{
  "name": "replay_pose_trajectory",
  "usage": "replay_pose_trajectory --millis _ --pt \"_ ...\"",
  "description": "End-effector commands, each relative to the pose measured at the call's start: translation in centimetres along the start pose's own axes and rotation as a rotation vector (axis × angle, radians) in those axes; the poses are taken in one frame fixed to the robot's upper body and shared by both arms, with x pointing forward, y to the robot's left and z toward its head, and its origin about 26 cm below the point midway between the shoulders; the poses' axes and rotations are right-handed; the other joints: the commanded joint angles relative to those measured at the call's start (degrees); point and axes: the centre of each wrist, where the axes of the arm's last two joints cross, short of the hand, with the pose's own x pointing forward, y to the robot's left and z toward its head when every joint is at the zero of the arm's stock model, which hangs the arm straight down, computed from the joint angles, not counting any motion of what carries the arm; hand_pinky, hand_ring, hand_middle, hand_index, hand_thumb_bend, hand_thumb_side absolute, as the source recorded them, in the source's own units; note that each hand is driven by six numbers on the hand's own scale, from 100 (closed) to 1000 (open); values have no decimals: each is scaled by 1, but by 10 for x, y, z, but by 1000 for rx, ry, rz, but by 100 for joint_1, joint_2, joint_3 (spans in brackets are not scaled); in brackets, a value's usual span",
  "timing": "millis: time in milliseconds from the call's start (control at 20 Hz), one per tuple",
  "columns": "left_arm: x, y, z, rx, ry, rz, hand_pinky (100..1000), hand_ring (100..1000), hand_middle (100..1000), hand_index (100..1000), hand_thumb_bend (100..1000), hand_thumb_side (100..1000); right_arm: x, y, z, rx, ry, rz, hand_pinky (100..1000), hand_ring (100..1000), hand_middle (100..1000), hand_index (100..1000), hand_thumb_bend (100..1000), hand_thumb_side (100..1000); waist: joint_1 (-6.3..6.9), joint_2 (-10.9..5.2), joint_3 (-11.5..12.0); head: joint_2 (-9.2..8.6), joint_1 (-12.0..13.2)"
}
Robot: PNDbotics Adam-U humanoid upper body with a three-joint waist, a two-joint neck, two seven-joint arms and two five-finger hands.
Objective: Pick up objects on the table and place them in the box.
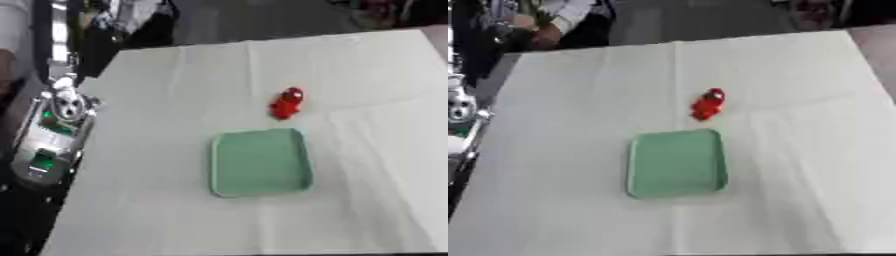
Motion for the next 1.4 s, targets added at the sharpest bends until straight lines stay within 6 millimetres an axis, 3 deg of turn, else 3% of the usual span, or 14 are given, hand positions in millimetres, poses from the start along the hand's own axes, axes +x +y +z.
replay_pose_trajectory --millis 50,750,800,1150,1400 --pt "6 9 -8 18 -42 -20 468 611 722 842 503 783 3 -1 -9 19 -33 5 100 264 305 424 100 541 -30 -65 4 -4 -62" --pt "6 9 -8 13 -42 -19 467 610 721 843 505 783 3 0 -7 45 23 15 133 257 290 441 100 564 -29 -73 43 -4 -60" --pt "6 9 -8 13 -42 -19 468 611 721 843 505 783 3 0 -6 63 51 24 195 229 291 480 100 613 -32 -79 61 -4 -60" --pt "6 8 -7 7 -41 -17 468 610 720 843 507 782 3 2 -10 185 218 131 316 217 356 548 100 692 -43 -113 166 -4 -39" --pt "5 8 -6 -1 -38 -20 466 609 720 843 507 783 4 -2 -25 290 237 235 422 220 434 586 100 722 -88 -132 203 -4 -227"
